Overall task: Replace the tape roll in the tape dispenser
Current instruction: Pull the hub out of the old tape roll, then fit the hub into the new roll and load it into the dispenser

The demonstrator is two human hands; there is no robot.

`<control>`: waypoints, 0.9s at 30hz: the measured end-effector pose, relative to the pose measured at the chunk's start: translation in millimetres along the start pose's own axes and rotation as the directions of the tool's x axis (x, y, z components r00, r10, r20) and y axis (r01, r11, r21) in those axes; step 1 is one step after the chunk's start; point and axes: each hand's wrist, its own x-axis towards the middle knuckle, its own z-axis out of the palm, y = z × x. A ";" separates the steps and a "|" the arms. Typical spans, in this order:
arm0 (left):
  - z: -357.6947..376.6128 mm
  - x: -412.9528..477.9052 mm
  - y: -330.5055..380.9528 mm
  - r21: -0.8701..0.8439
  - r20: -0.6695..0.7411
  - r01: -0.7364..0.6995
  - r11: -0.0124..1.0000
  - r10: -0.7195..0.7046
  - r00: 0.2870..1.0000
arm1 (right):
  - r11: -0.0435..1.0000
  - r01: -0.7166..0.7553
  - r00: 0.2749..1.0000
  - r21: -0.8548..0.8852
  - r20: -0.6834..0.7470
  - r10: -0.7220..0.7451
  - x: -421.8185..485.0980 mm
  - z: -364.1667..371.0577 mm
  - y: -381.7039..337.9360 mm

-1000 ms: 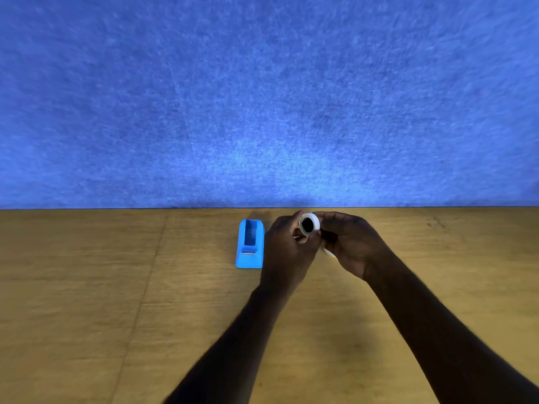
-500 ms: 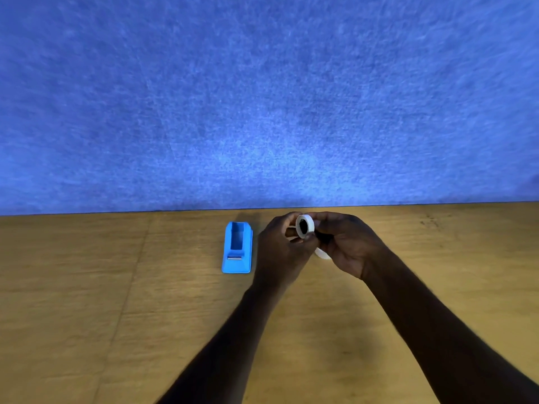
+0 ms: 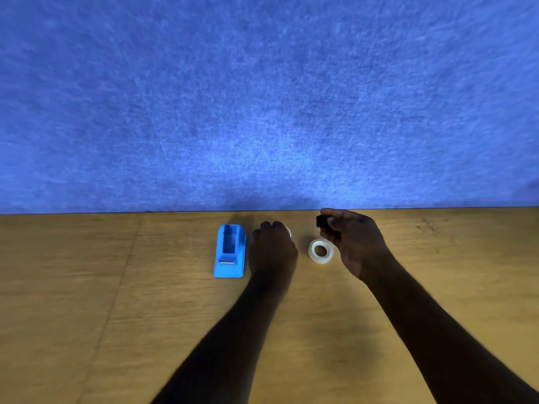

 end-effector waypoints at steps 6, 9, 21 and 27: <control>3.0 8.6 2.7 0.158 0.107 -0.048 0.986 0.031 0.994 | 0.999 0.018 1.000 -0.048 0.014 -0.017 0.6 -1.1 -0.8; -2.2 4.5 6.1 0.063 0.027 -0.013 0.998 0.011 1.000 | 0.998 0.022 1.000 -0.058 0.013 -0.021 2.2 -0.5 -0.9; -17.7 -9.9 9.5 -0.763 -0.187 -0.172 0.623 0.042 0.981 | 1.000 -0.015 0.996 -0.016 0.089 0.016 0.4 8.2 0.5; -13.8 -8.1 4.3 -0.812 -0.141 -0.082 0.578 -0.058 0.988 | 0.980 0.059 0.996 -0.189 -0.050 -0.069 1.0 1.2 8.8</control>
